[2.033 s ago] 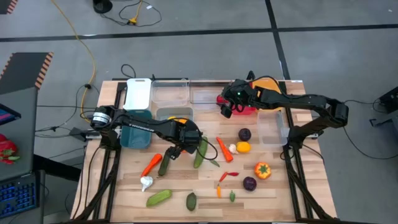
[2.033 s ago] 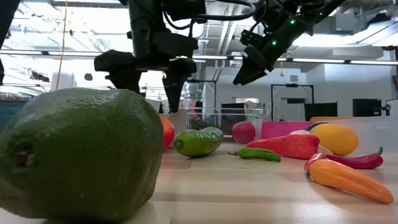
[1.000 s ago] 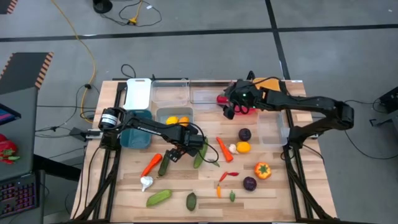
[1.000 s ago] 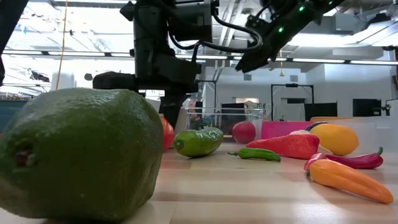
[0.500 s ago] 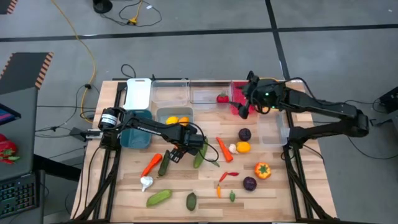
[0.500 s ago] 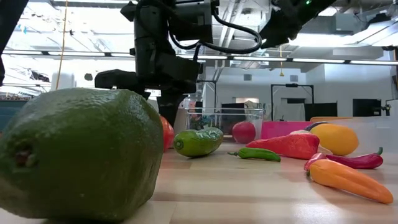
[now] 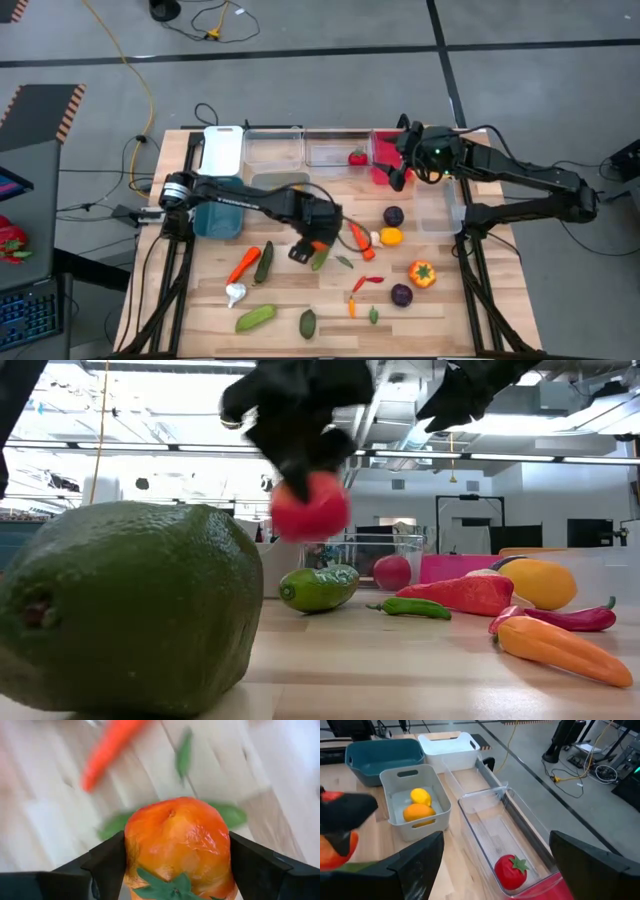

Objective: Sort produce into baskets
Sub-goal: Put the left orange tomato into the top right transparent bin

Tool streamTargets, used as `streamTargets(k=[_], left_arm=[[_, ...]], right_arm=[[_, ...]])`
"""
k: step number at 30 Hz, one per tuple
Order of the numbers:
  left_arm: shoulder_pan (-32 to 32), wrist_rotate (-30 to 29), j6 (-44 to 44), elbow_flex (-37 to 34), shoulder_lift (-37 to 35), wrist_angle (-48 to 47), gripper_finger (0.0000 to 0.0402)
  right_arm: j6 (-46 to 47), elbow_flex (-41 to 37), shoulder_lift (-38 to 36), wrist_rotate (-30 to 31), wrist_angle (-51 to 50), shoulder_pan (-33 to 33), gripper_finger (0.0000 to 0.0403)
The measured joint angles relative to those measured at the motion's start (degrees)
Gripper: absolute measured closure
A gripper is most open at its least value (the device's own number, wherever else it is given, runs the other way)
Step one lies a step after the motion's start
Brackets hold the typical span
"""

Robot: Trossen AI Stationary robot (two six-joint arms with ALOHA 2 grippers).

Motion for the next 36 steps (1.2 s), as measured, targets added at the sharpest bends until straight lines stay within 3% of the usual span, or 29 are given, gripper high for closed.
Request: streamTargets(k=[8, 19, 23, 27, 36], left_arm=[[7.5, -4.0, 3.9, 10.3, 0.0, 2.0, 0.0116], [23.6, -4.7, 3.1, 10.7, 0.0, 11.4, 0.0115], [27.9, -0.2, 1.6, 10.7, 0.0, 13.0, 0.0115], [30.4, 3.0, 2.6, 10.7, 0.0, 12.9, 0.0115], [32.0, -0.4, 3.3, 10.7, 0.0, 12.9, 0.0112]], right_arm=[[0.1, 0.0, 0.0, 0.0, -3.0, 0.2, 0.0013], [0.1, 0.0, 0.0, 0.0, -3.9, 2.7, 0.0013], [0.4, 0.0, 0.0, 0.0, -4.0, 5.1, 0.0013], [4.7, 0.0, 0.0, 0.0, -5.5, 7.7, 0.0013], [13.0, 0.0, 0.0, 0.0, -14.1, 14.1, 0.0013]])
